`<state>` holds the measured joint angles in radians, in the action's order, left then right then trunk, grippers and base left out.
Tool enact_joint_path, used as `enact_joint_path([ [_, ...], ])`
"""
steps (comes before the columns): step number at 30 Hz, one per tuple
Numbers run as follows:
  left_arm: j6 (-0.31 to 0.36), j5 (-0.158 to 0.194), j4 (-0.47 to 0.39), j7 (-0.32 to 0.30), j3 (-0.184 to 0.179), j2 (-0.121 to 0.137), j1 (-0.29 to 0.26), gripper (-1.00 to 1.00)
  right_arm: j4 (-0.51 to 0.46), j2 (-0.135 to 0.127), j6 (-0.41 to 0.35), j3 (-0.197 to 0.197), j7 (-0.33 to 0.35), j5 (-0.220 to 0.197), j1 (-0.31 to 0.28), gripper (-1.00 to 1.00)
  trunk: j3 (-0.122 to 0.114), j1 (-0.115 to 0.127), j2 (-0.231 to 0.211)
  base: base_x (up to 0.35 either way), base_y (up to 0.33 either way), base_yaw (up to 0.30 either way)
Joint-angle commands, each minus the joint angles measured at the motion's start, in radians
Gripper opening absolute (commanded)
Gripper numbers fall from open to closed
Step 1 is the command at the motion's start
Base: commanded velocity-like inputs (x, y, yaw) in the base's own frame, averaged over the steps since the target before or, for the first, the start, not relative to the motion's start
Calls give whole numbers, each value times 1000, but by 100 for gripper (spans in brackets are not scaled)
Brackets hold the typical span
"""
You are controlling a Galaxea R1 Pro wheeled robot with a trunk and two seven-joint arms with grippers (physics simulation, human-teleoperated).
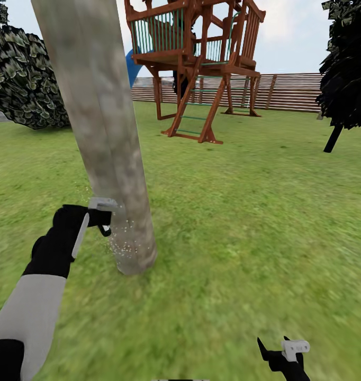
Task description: In the garden, pick up the pesticide atomizer on the floor and spray pesticide onto both trees until each tree trunk is fully covered.
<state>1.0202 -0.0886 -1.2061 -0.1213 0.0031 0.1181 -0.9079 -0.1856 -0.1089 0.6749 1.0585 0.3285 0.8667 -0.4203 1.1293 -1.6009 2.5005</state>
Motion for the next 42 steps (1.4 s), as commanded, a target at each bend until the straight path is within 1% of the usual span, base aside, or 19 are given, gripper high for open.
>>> enact_joint_path([
  [1,0,-4,-5,0,-1,-4,-1,-100,0,0,0,0,0,0,0,100,0,0,0,0,0,0],
  [5,6,-5,-51,0,-7,-61,-7,-100,0,0,0,0,0,0,0,100,0,0,0,0,0,0],
  [7,6,-5,-56,0,-8,-63,-13,-100,0,0,0,0,0,0,0,100,0,0,0,0,0,0],
  [10,4,-15,-57,2,-8,-52,2,-100,0,0,0,0,0,0,0,100,0,0,0,0,0,0],
  [11,1,-17,-56,3,-8,-48,24,-100,0,0,0,-1,0,0,0,100,0,0,0,0,0,0],
  [13,-8,-20,-56,10,-9,-47,94,-100,0,0,0,-1,0,0,0,100,0,0,0,0,0,0],
  [14,-16,-20,-42,20,-9,-49,161,-100,0,0,0,0,0,0,0,100,0,0,0,0,0,0],
  [15,-18,-20,-40,23,-9,-50,186,-100,0,0,0,-1,0,0,0,100,0,0,0,0,0,0],
  [16,-47,-20,-36,26,-7,-53,237,-100,1,0,0,-2,0,0,0,100,0,0,0,0,0,0],
  [18,-68,-20,-6,28,-5,-56,254,-100,1,0,0,-2,0,0,0,100,0,0,0,0,0,0],
  [22,-253,-19,214,37,5,-61,259,-100,1,0,0,-2,0,0,0,100,0,0,0,0,0,0],
  [23,-315,-13,267,73,8,-63,260,-100,1,0,0,-2,0,0,0,100,0,0,0,0,0,0],
  [24,-372,0,306,163,9,-87,260,-100,2,0,0,-2,0,0,0,100,0,0,0,0,0,0],
  [25,-392,13,329,233,13,-111,260,-100,2,0,0,-2,0,0,0,100,0,0,0,0,0,0],
  [26,-446,34,386,291,16,-130,260,-100,2,0,0,-2,0,0,0,100,0,0,0,0,0,0],
  [29,-582,90,518,318,17,-139,261,-100,2,0,0,-2,0,0,-1,100,0,0,0,0,0,0],
  [31,-603,97,535,319,17,-138,262,-100,1,0,0,-1,1,0,0,100,0,0,0,0,-119,0],
  [34,-607,98,534,321,17,-133,273,-100,0,0,0,0,1,0,0,100,0,0,0,0,-242,0],
  [42,-608,99,531,321,17,-138,274,-100,0,0,0,0,0,0,0,100,0,0,0,34,-270,34],
])
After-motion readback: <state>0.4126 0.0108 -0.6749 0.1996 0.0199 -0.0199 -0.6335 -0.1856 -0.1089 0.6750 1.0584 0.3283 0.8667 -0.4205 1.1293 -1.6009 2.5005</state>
